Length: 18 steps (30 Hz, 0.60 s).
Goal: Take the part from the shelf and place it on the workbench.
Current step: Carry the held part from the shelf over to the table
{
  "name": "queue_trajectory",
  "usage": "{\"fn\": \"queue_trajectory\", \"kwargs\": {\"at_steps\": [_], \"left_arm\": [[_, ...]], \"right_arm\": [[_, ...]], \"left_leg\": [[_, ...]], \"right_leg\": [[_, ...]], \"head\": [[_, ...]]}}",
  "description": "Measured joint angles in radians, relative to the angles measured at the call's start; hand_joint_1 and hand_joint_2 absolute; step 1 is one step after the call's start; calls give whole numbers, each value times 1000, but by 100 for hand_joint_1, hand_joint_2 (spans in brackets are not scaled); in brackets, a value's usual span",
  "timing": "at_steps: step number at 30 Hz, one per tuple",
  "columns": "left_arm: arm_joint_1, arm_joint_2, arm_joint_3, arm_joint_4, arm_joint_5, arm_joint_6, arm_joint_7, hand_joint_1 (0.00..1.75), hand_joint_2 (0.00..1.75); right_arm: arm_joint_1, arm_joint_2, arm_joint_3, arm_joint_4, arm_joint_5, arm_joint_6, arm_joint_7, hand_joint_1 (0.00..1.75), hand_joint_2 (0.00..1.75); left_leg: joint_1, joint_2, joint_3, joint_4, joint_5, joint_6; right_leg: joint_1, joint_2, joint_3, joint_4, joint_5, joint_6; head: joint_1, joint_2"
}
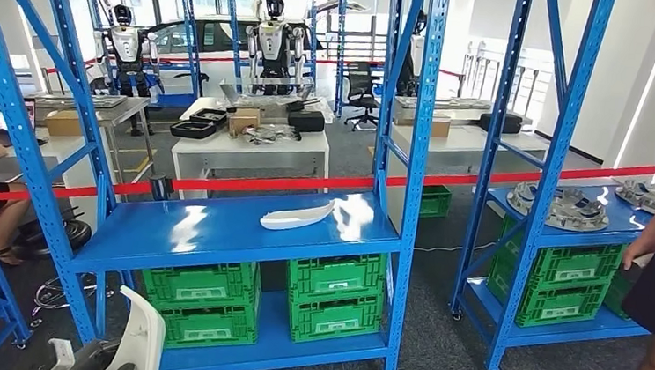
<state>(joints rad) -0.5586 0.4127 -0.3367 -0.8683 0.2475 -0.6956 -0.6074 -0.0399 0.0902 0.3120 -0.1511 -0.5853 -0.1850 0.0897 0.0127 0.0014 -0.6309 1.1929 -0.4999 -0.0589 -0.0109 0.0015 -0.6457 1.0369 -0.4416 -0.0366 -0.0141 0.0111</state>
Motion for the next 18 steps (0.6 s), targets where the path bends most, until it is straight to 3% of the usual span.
{"fn": "queue_trajectory", "kwargs": {"at_steps": [2,3,5,6,7,8,10,11,12,13,15,17,18], "left_arm": [[26,-20,20,-51,1,40,2,175,175],[50,-35,31,-88,-5,76,6,175,175],[109,-72,48,-168,-17,147,23,175,175],[136,-90,51,-206,-18,169,33,175,175],[159,-107,52,-239,-17,182,41,175,175],[177,-120,53,-267,-16,188,46,175,175],[202,-138,57,-308,-11,195,51,175,175],[212,-146,61,-322,-6,196,52,175,175],[224,-155,66,-336,0,197,54,175,175],[238,-166,71,-352,6,201,58,175,175],[276,-197,78,-399,19,212,71,175,175],[322,-227,79,-460,37,214,82,175,175],[345,-241,77,-491,51,207,84,175,175]], "right_arm": [[0,3,0,0,-8,-5,0,0,175],[0,4,0,0,-13,-9,0,0,175],[2,8,0,0,-19,-16,0,0,175],[4,9,0,0,-21,-19,1,0,175],[6,10,0,0,-23,-21,1,0,175],[7,10,0,0,-24,-21,2,0,175],[6,10,0,0,-25,-22,2,0,175],[6,10,0,0,-25,-23,2,0,175],[6,10,0,0,-26,-24,2,0,175],[6,10,0,0,-26,-26,2,0,175],[6,10,0,0,-29,-30,2,0,175],[4,11,0,0,-31,-31,1,0,175],[3,11,0,0,-31,-31,1,0,175]], "left_leg": [[-6,-2,98,-135,-14,13],[-11,-3,125,-177,-24,20],[-17,-3,130,-202,-17,35],[-16,-2,125,-207,-6,43],[-13,0,117,-211,3,53],[-10,1,106,-213,14,61],[-10,3,77,-207,32,72],[-11,4,62,-203,41,73],[-11,4,47,-198,49,73],[-12,4,31,-192,57,72],[-11,4,2,-178,70,67],[-13,3,-21,-165,82,58],[-14,3,-27,-162,88,53]], "right_leg": [[0,-1,-13,-3,18,11],[-2,-1,-15,-7,28,18],[-5,-1,-17,-18,48,32],[-5,0,-21,-17,44,38],[-5,0,-29,-1,23,43],[-4,1,-44,37,-16,47],[-4,1,-81,167,-113,51],[-4,1,-94,230,-143,52],[-4,1,-94,270,-149,53],[-4,1,-76,273,-134,53],[-4,1,10,180,-90,50],[0,3,102,47,-94,43],[1,5,125,6,-105,39]], "head": [[0,0],[1,0],[2,0],[2,0],[3,0],[5,0],[8,0],[8,0],[8,0],[9,0],[9,0],[9,0],[9,0]]}}
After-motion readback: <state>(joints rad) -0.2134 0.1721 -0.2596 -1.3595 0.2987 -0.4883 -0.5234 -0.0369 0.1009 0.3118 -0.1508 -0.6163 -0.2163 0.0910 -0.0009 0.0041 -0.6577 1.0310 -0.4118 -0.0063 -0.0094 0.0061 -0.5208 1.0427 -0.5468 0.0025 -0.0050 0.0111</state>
